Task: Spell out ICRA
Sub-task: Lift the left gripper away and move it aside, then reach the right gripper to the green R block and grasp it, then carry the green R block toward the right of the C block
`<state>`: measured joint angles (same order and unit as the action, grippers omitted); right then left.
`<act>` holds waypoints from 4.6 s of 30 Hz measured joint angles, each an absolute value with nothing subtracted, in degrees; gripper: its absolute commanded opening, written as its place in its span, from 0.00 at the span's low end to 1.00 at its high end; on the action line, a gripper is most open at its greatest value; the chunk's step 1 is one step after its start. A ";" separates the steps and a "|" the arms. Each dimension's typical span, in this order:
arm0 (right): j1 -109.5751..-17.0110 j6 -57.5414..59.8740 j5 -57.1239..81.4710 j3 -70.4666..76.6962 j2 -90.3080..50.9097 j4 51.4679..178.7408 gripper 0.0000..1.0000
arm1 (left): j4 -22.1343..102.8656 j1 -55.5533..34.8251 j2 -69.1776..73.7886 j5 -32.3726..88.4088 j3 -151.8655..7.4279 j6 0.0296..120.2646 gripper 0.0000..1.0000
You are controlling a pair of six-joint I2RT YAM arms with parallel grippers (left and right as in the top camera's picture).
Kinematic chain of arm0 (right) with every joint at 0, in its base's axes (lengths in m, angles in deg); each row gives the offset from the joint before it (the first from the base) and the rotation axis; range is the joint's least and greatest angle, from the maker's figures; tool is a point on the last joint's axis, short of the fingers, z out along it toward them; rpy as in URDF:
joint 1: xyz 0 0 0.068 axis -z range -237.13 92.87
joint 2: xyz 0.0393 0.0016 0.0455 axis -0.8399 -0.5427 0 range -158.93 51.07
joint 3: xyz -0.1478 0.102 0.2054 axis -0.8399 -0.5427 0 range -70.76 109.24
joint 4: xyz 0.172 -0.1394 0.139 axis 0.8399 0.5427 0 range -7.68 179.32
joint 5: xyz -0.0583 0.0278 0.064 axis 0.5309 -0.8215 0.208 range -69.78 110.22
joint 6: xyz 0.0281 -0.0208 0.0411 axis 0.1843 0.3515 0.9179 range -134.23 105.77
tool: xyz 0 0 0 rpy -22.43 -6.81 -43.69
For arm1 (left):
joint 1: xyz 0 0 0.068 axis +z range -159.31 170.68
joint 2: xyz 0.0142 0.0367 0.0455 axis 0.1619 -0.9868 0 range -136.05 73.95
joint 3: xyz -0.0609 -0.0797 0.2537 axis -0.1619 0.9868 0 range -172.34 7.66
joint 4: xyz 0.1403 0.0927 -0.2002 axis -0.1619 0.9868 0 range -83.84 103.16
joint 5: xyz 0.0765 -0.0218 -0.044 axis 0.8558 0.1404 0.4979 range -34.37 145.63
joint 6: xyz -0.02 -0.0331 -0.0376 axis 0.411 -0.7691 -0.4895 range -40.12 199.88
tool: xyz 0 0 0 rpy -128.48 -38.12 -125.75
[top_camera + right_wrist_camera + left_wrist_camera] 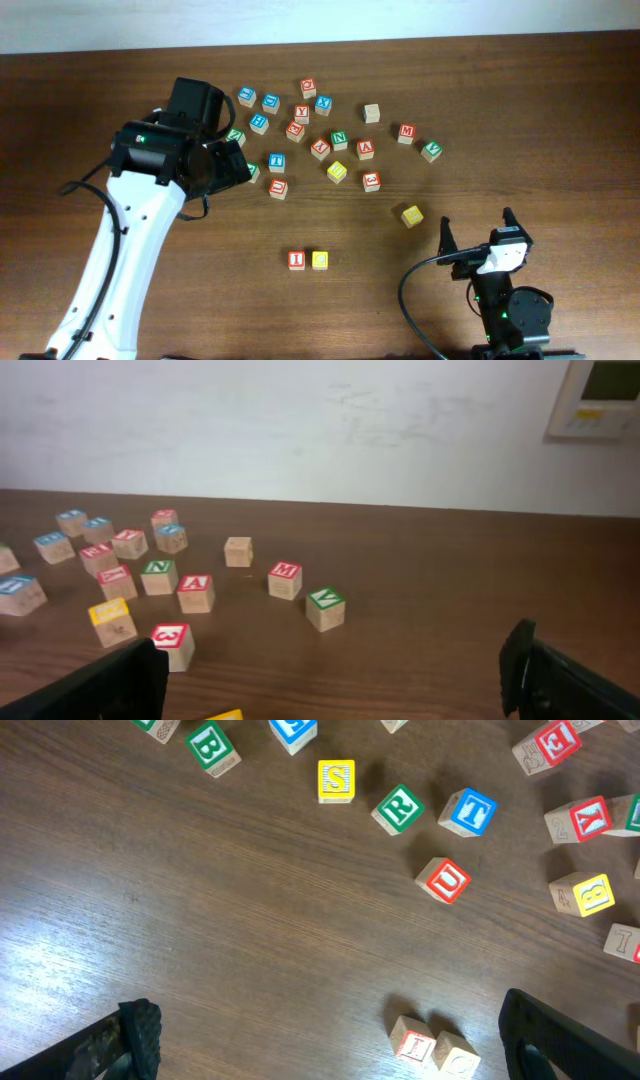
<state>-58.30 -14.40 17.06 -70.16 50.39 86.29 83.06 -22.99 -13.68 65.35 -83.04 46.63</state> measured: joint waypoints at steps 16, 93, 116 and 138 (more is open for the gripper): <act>-58.34 29.76 -15.42 -68.78 50.43 43.47 0.98 | 82.63 -22.31 -17.29 67.10 -83.04 46.19 0.99; -100.83 -29.11 11.35 31.82 -80.58 104.51 0.70 | 88.22 1.12 -18.10 64.24 -83.04 38.37 0.99; -100.83 -26.35 14.24 31.47 -84.17 101.56 0.30 | 88.22 1.12 -18.10 64.24 -83.04 38.24 0.99; -92.33 -10.09 27.57 32.79 -45.11 135.35 0.26 | 88.33 1.12 -18.10 64.21 -83.04 38.24 0.99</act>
<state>-92.33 -10.09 27.57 32.79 -45.11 135.35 88.33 1.12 -18.10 64.21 -83.04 38.24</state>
